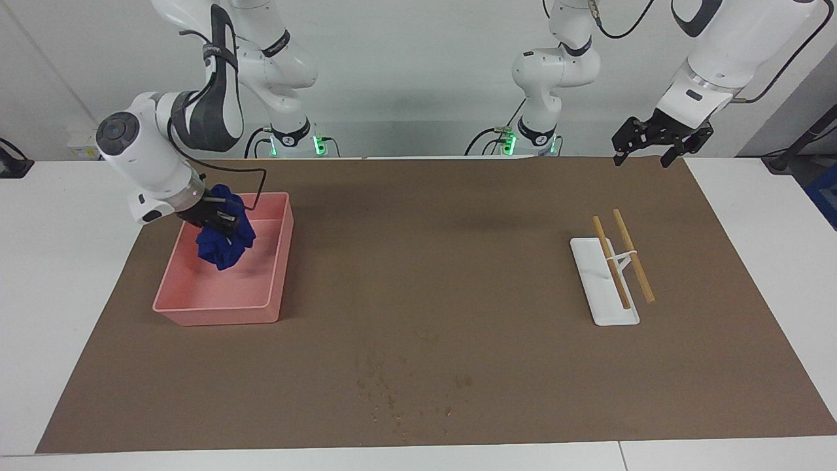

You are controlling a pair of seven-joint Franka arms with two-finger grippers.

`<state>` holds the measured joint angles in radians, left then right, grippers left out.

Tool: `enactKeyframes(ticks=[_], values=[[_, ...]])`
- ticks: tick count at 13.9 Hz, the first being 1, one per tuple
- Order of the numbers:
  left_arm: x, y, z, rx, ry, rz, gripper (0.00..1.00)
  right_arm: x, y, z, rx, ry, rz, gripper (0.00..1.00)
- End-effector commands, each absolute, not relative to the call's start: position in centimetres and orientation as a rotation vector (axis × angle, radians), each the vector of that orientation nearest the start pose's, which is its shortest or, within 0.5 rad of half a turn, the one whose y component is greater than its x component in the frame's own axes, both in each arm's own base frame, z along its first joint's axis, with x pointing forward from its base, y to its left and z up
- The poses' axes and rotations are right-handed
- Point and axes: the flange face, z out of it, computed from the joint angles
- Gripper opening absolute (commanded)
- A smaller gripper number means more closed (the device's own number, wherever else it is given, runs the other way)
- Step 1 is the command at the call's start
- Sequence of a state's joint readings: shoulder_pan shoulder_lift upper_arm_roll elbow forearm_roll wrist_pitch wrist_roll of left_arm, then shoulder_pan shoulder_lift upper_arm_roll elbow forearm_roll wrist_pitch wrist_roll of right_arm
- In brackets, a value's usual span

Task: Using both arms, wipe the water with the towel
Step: 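Move the towel into the pink bin and open the right gripper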

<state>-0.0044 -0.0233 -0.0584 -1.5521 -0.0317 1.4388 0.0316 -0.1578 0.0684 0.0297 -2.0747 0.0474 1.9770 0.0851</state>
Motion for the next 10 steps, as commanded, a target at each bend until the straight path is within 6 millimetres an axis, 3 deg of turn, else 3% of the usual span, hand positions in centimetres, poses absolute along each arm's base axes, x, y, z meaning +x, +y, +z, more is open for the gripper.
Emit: enactKeyframes(ticks=[1,2,3,4,5,7,10], values=[[52.3,-3.5,63.6,-3.150,0.160,0.150,1.00,53.6,-4.4,36.1,-3.109,0.257,0.213,0.00],[52.3,-3.5,63.6,-3.150,0.160,0.150,1.00,53.5,-3.7,35.9,-3.112,0.228,0.209,0.00],[52.3,-3.5,63.6,-3.150,0.160,0.150,1.00,53.5,-3.6,35.8,-3.114,0.229,0.213,0.15],[52.3,-3.5,63.6,-3.150,0.160,0.150,1.00,53.5,-3.2,35.9,-3.113,0.221,0.223,0.78],[52.3,-3.5,63.6,-3.150,0.160,0.150,1.00,53.7,-3.0,36.2,-3.114,0.229,0.223,0.98],[52.3,-3.5,63.5,-3.150,0.160,0.153,1.00,54.1,-2.9,37.9,-3.117,0.219,0.202,1.00],[52.3,-3.5,63.6,-3.150,0.160,0.150,1.00,56.2,-0.3,44.1,-3.132,0.144,0.154,1.00]])
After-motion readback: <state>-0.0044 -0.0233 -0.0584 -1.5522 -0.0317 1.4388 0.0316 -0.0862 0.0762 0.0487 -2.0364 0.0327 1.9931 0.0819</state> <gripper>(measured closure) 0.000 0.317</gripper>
